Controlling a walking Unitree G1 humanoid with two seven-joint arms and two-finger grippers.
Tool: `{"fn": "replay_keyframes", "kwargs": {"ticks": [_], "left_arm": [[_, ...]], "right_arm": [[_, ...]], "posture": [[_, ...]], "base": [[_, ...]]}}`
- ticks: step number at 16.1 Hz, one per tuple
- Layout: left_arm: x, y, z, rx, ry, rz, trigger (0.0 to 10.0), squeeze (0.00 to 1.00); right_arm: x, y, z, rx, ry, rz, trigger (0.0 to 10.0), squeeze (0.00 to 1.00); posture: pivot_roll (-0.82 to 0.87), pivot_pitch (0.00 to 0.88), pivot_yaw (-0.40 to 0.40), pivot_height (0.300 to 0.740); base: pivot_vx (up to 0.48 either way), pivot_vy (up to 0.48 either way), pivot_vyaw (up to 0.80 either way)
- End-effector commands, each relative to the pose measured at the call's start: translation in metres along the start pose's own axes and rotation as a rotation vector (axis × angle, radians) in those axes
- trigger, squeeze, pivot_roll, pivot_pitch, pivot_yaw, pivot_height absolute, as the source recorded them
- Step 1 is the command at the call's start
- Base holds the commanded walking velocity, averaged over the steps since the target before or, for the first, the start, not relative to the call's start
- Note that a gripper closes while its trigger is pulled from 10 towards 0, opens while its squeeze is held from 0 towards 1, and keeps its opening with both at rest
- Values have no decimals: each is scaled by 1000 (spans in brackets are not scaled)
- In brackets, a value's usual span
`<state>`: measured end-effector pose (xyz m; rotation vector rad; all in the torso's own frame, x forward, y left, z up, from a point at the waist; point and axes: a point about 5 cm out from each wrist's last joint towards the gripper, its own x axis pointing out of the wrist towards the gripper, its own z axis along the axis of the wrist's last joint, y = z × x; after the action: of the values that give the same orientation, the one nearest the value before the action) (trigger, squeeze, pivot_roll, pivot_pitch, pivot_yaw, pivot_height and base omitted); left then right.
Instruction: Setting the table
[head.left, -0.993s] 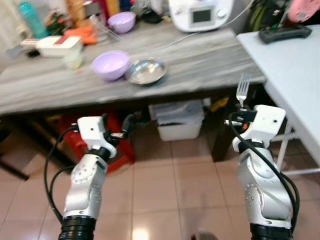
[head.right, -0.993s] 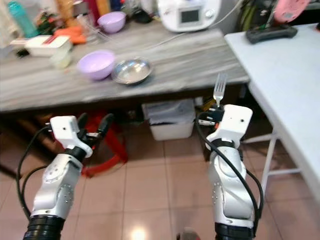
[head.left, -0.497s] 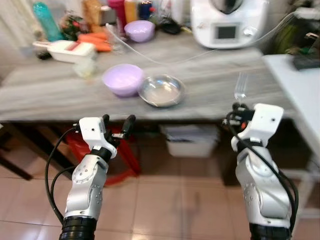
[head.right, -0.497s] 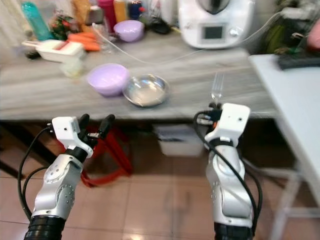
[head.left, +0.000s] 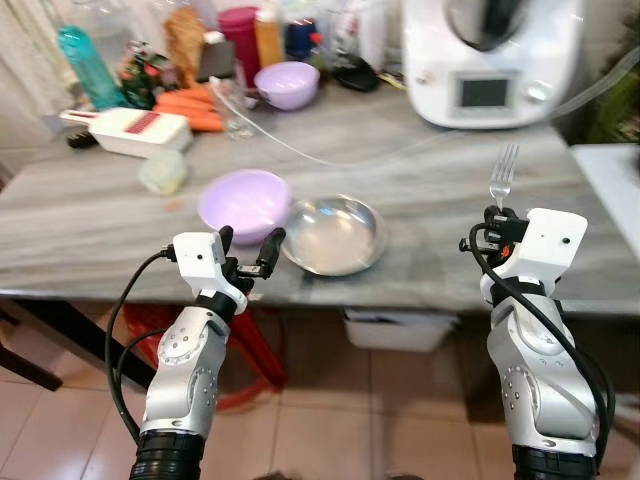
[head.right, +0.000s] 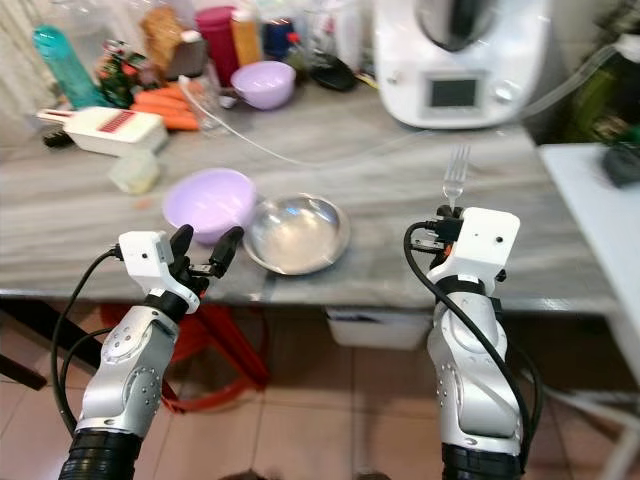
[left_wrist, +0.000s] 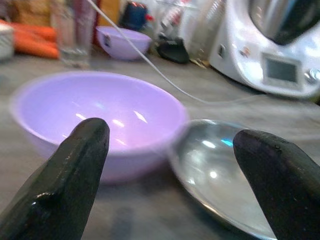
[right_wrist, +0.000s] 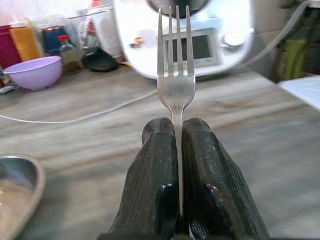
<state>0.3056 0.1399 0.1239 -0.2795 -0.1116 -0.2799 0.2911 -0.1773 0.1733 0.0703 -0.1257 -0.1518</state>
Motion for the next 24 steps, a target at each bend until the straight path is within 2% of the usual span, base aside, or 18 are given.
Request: {"fn": "replay_keyframes", "kwargs": {"ticks": [1,2,5,7,10,12,16,20,24], "left_arm": [[-9,10,2,31,6,26,10000,0],[-13,11,1,45,12,23,10000,0],[-36,20,2,98,31,22,10000,0],[-47,22,1,106,50,5,10000,0],[-59,14,-1,61,89,-134,10000,0],[-62,6,-1,12,121,-248,10000,0],[-65,-6,0,-28,172,-405,10000,0],[-66,-13,-1,-48,206,-485,10000,0],[-68,-18,-4,-50,224,-518,10000,0]], "right_arm": [[-2,7,1,6,-7,19,10000,0],[-2,7,1,5,-6,19,10000,0],[-1,6,-1,4,8,15,10000,0],[0,5,-3,0,21,14,10000,0],[1,3,-11,-15,82,16,10000,0],[4,0,-17,-11,129,9,10000,0],[11,-12,-25,-19,212,-47,10000,0],[20,-11,-29,-14,262,-27,10000,0],[24,-7,-34,6,297,-17,10000,0]], "posture": [[-107,123,106,740],[-107,123,106,740],[-99,123,102,740],[-91,122,99,740],[-88,122,97,740],[-88,122,97,740],[-89,125,98,740],[-89,125,98,740],[-89,125,98,740]], "base": [[0,0,0],[0,0,0],[0,0,0],[0,0,0],[0,0,0],[0,0,0],[0,0,0],[0,0,0],[0,0,0]]}}
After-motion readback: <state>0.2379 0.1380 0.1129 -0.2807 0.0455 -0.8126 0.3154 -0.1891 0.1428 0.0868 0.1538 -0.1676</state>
